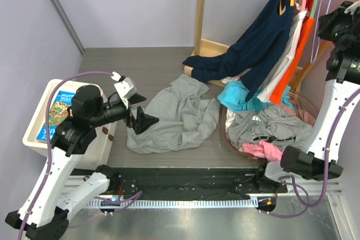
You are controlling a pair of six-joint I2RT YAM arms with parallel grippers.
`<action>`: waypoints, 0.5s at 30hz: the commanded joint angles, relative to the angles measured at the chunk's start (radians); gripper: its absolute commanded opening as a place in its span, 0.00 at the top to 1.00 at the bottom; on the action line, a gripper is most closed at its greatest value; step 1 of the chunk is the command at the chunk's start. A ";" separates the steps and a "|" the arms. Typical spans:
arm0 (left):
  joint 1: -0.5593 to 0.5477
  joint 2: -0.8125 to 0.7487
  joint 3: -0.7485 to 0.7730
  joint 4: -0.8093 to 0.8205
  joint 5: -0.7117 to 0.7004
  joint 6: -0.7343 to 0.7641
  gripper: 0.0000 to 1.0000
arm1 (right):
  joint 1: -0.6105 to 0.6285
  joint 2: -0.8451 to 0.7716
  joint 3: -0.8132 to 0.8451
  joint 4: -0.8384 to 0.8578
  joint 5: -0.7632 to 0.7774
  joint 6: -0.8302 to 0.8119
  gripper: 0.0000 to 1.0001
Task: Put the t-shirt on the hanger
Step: Pick up the hanger from the clothesline.
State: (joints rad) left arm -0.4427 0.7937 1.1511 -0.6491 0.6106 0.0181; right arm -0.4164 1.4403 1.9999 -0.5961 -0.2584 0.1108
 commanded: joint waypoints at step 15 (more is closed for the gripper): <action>0.006 -0.053 -0.037 -0.024 0.035 -0.003 0.00 | -0.001 -0.469 -0.112 -0.195 -0.178 0.016 0.99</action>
State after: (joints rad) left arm -0.4427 0.7670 1.1290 -0.6712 0.6121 0.0368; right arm -0.4164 0.9989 1.8248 -0.7834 -0.3210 0.1093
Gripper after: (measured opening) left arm 0.996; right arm 0.047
